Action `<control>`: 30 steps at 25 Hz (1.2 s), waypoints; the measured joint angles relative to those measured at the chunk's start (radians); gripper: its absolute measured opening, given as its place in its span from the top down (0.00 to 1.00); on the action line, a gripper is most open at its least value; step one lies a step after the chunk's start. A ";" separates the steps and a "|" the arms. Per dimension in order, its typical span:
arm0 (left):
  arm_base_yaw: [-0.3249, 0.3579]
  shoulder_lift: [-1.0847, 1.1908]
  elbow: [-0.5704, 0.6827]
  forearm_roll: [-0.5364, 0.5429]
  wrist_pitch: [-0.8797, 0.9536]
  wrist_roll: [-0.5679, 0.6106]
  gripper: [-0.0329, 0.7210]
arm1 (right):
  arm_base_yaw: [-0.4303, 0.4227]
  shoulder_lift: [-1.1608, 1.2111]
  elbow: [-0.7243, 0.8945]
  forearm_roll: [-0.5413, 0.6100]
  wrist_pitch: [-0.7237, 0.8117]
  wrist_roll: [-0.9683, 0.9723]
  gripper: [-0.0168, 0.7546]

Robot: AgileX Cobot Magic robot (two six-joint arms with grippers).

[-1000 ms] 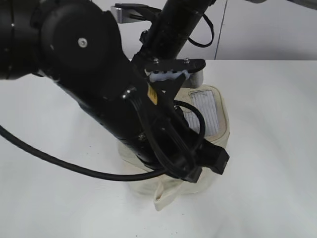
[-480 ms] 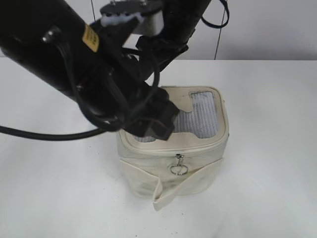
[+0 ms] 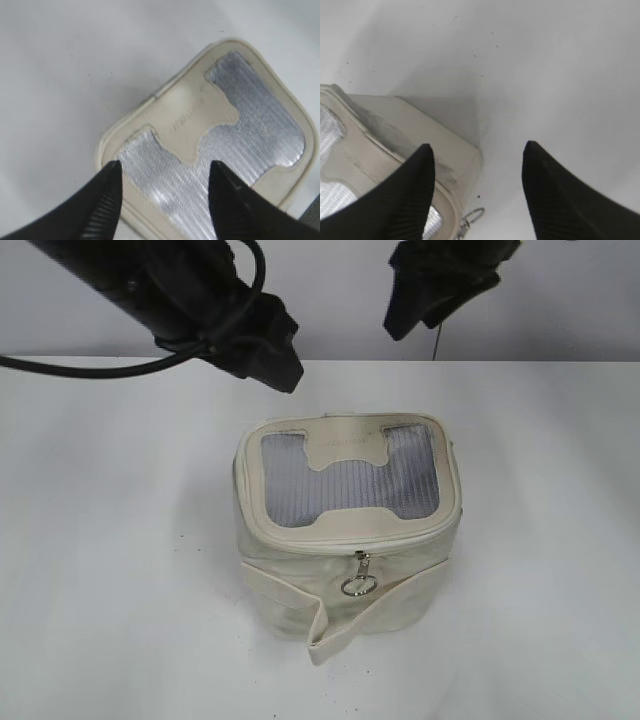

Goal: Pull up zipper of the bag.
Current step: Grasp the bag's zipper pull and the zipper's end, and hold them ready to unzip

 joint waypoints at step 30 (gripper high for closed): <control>0.054 0.777 -0.845 -0.423 0.434 0.470 0.32 | -0.268 -0.251 0.651 0.130 -0.012 -0.079 0.41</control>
